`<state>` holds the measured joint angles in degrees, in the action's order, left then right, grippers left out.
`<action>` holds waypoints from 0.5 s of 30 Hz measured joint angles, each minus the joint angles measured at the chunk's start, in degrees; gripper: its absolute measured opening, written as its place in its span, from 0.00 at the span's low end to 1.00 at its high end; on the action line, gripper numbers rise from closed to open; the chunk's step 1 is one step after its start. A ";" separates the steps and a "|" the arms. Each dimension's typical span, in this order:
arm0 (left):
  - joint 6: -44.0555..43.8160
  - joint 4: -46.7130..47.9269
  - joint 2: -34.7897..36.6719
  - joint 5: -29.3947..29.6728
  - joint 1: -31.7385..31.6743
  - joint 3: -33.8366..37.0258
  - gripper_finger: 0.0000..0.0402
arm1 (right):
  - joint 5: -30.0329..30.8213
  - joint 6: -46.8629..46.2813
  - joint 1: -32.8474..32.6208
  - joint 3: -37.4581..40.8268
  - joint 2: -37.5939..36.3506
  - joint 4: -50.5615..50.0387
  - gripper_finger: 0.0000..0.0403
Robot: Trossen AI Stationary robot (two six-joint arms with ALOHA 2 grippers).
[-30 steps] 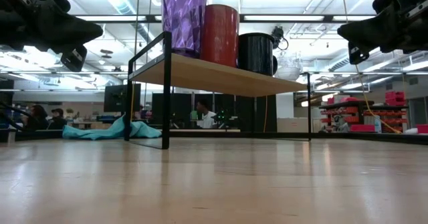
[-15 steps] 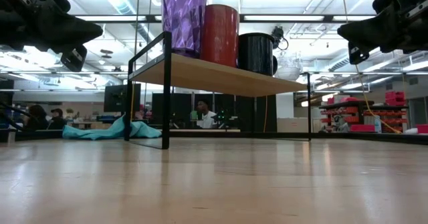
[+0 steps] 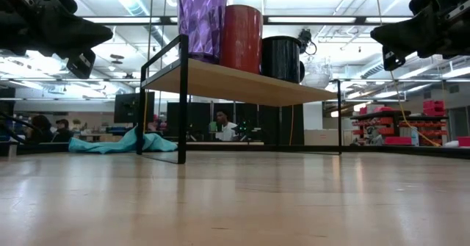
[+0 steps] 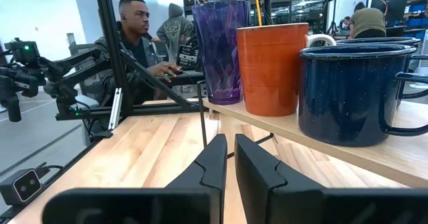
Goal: Stack small to large cups/mugs on shelf
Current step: Return to Home Position
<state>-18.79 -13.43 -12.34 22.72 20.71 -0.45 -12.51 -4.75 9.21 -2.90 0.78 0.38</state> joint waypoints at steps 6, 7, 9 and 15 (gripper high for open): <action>-0.04 -0.02 -0.02 0.02 0.00 0.00 0.07 | 0.00 0.00 0.00 0.00 0.00 0.00 0.10; -0.04 -0.01 -0.02 0.01 0.00 0.00 0.07 | 0.00 0.00 0.00 0.00 0.00 0.00 0.10; -0.02 -0.01 -0.02 0.01 0.00 0.00 0.08 | 0.00 0.00 0.00 -0.02 0.00 0.00 0.10; -0.04 -0.02 -0.02 0.02 0.00 0.00 0.09 | 0.00 0.00 0.00 -0.02 0.00 0.00 0.10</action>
<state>-18.83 -13.45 -12.36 22.74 20.71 -0.45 -12.51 -4.75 9.21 -2.92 0.78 0.38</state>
